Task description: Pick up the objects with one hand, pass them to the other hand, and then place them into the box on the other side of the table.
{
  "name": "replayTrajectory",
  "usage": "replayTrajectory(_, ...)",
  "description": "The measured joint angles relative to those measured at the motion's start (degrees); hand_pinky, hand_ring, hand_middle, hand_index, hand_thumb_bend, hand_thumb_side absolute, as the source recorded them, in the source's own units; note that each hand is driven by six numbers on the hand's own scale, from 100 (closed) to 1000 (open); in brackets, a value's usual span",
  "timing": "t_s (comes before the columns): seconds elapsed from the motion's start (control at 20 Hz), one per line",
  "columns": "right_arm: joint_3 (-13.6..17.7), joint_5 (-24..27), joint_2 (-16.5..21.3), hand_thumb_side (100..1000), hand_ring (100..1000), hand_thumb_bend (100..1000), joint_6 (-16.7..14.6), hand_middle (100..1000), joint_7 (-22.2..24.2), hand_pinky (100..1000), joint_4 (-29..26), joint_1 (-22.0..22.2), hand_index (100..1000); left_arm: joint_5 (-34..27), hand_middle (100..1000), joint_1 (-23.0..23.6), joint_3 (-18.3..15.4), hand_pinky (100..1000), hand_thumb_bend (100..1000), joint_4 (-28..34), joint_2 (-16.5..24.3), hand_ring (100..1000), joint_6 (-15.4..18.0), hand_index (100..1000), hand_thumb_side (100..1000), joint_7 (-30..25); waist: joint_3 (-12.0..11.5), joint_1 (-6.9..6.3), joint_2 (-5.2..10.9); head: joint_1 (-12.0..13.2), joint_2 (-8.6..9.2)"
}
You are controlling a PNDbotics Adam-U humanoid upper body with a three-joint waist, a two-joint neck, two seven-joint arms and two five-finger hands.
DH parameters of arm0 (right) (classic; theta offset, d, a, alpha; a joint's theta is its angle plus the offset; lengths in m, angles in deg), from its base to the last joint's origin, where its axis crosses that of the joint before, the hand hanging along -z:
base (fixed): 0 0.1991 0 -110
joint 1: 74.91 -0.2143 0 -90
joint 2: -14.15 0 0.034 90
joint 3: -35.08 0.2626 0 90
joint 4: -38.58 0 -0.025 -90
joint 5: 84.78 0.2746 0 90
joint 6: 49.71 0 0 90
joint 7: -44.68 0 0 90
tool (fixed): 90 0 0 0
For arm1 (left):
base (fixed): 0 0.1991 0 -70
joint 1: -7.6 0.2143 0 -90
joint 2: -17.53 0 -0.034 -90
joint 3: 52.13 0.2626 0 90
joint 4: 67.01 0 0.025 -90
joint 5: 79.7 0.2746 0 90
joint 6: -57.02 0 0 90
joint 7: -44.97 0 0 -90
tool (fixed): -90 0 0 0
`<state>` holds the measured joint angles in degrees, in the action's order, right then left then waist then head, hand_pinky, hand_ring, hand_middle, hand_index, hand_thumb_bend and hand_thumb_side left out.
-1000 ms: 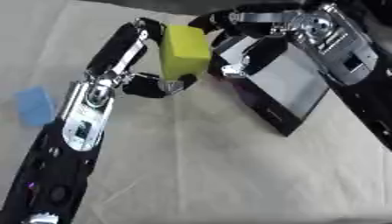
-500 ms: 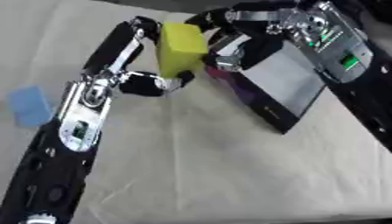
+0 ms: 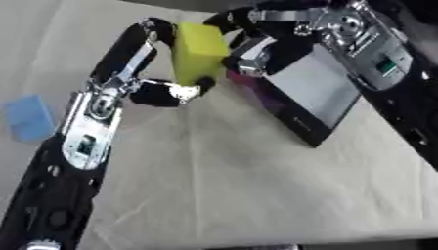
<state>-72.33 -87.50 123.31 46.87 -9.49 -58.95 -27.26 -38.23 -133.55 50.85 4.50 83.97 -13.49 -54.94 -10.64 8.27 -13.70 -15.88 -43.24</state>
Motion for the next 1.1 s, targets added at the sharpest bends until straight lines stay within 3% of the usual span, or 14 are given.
replayTrajectory(1.1,-0.6,2.7,0.0,453,1000,100,0.7,951,1.6,861,-0.6,0.0,1000,-2.1,417,0.0,0.3,701,100,-0.3,0.0,528,2.1,493,466,-1.7,0.1,0.0,-0.32,-0.9,-0.53)
